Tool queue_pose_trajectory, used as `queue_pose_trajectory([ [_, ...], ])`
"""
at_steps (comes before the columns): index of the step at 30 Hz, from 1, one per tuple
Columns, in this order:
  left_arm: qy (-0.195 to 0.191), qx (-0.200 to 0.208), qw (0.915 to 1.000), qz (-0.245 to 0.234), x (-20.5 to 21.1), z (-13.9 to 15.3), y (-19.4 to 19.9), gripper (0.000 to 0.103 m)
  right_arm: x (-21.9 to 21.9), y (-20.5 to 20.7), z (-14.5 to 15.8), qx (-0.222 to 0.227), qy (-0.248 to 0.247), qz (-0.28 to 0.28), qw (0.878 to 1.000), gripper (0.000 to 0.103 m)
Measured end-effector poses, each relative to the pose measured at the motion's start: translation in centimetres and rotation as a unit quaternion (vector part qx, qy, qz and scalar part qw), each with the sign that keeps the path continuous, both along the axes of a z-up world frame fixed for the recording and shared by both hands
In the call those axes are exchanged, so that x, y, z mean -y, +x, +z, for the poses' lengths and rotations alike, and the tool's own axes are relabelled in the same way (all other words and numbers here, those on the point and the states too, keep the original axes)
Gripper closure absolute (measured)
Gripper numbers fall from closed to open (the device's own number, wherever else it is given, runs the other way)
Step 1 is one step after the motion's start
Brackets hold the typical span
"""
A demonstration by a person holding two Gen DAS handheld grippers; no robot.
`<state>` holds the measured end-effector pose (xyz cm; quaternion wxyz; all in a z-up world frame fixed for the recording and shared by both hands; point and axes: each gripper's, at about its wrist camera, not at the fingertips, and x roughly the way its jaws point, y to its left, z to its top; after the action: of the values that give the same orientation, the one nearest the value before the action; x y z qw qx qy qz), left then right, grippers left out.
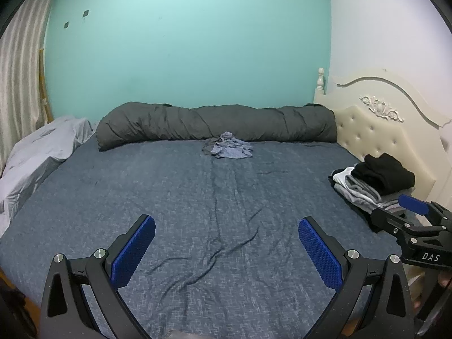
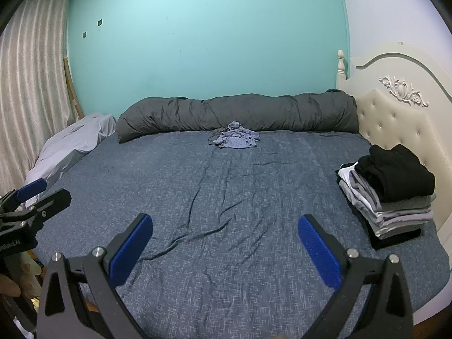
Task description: Fold clothes
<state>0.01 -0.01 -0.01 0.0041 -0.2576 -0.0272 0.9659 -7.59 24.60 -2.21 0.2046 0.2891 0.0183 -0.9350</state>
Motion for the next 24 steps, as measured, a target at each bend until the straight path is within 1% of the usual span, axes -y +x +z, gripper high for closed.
queue_pose_trajectory([
  [4,-0.003,-0.011,0.9999,0.004,-0.09,-0.08,0.60,0.000,-0.18,-0.11,-0.14,0.000,0.001,-0.002,1.000,0.000],
  [7,-0.007,0.007,0.9999,0.002,-0.23,0.07,-0.02,0.000,-0.03,-0.12,0.19,0.000,0.002,-0.003,1.000,0.000],
  [11,-0.005,0.001,1.0000,0.002,-0.23,0.28,0.58,0.000,-0.11,-0.02,0.31,-0.002,0.002,-0.004,1.000,0.000],
  [13,-0.004,0.006,1.0000,0.001,-0.23,-0.08,0.07,0.000,-0.20,-0.06,0.32,-0.003,0.002,-0.003,1.000,0.000],
  [24,0.001,0.004,1.0000,0.000,-0.31,0.48,0.12,0.000,-0.31,-0.06,0.76,-0.006,0.003,-0.003,1.000,0.000],
])
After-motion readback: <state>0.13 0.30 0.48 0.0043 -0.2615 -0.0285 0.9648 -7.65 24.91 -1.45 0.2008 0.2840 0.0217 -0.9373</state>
